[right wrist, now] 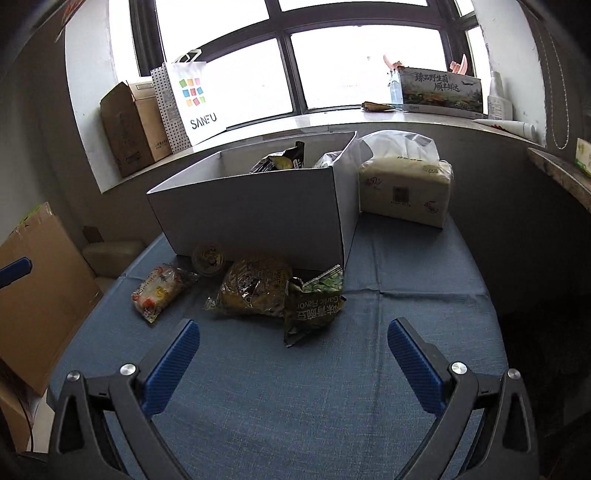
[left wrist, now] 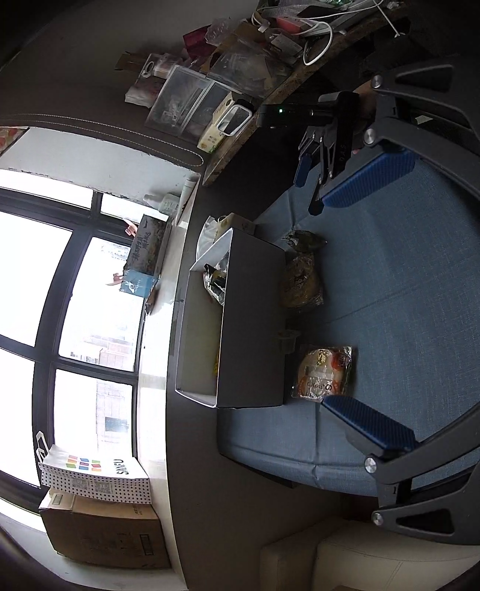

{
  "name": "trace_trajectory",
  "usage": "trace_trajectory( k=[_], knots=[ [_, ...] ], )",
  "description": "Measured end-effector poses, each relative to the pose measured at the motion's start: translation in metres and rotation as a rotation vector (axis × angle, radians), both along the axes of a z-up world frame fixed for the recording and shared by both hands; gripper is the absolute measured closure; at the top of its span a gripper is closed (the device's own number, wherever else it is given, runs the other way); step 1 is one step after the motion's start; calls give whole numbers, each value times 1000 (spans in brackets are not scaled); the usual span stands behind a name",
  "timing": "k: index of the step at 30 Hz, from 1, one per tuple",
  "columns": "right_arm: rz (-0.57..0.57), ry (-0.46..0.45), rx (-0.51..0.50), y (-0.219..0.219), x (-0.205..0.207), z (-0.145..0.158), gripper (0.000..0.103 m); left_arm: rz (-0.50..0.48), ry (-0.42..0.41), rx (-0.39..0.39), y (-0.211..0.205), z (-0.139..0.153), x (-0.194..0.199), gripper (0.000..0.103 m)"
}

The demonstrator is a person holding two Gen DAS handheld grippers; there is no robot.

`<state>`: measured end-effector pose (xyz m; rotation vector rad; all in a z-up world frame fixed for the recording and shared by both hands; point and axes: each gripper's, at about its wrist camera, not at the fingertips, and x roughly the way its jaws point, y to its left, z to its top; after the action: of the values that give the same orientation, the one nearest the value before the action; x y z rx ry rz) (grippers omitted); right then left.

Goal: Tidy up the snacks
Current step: 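Grasp the green seaweed-flavor chip bag with the right gripper, then grasp the yellow cartoon cracker bag with the left gripper while the right holds the green bag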

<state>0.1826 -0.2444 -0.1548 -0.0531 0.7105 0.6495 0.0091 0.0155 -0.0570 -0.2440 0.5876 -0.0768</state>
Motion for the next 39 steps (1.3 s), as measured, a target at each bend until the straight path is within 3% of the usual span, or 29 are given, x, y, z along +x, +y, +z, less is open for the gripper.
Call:
trace_trajectory(
  k=[3, 9, 11, 12, 25, 33, 39],
  knots=[
    [-6, 30, -44, 16, 23, -11, 0, 5, 10, 10, 0, -3, -1, 0],
    [-15, 151, -41, 33, 59, -37, 0, 22, 37, 3, 7, -11, -1, 0],
    [-26, 161, -34, 34, 62, -41, 20, 25, 45, -3, 9, -14, 0, 0],
    [-27, 172, -42, 35, 64, -43, 54, 26, 50, -4, 9, -15, 0, 0],
    [-16, 163, 100, -8, 30, -29, 56, -27, 114, 7, -11, -34, 34, 0],
    [-25, 53, 158, -41, -18, 5, 56, -107, 213, 43, -58, -62, 112, 0],
    [-73, 18, 180, -64, -36, 13, 56, -49, 311, 55, -76, -95, 184, 0]
  ],
)
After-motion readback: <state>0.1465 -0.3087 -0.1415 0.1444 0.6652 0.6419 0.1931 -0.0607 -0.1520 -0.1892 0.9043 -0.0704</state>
